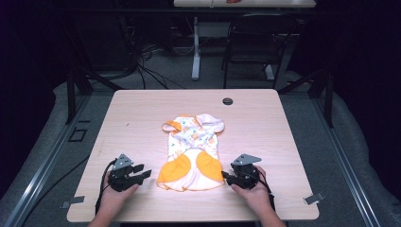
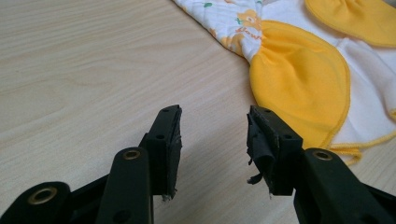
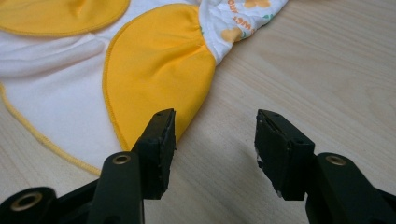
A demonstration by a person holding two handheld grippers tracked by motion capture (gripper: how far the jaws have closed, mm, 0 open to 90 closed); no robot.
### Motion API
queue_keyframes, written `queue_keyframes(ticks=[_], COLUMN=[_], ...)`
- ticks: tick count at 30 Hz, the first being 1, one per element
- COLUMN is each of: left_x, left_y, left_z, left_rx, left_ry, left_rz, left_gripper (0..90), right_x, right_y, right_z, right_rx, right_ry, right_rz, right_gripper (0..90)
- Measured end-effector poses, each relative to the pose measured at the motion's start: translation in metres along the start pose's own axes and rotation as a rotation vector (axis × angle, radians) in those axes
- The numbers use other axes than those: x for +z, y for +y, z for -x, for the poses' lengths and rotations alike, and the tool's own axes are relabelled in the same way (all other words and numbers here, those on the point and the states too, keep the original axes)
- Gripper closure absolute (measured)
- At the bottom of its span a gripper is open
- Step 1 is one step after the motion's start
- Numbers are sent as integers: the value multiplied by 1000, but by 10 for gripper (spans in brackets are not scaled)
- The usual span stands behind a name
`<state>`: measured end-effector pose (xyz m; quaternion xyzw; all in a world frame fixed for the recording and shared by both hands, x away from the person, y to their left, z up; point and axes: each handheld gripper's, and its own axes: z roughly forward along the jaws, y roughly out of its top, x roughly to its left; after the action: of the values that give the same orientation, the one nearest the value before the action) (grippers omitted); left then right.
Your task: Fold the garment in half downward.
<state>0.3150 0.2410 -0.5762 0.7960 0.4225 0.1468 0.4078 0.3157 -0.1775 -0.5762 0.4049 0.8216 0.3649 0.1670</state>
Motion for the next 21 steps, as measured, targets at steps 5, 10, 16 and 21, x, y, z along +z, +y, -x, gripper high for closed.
queue_keyframes(ticks=[5, 10, 16, 21], left_x=[1, 2, 8, 15], left_y=[0, 1, 9, 24], left_z=[2, 4, 7, 8], left_rx=[-4, 16, 29, 18], left_ry=[-14, -9, -6, -27], left_rz=[6, -9, -4, -11], left_gripper=[504, 528, 532, 495], right_x=[-1, -1, -1, 2], right_y=[-1, 0, 6, 17], right_z=[-2, -3, -4, -5], right_rx=[-1, -7, -3, -12], right_ry=[0, 7, 13, 22], right_rz=[-6, -10, 7, 9], right_gripper=[486, 520, 508, 472])
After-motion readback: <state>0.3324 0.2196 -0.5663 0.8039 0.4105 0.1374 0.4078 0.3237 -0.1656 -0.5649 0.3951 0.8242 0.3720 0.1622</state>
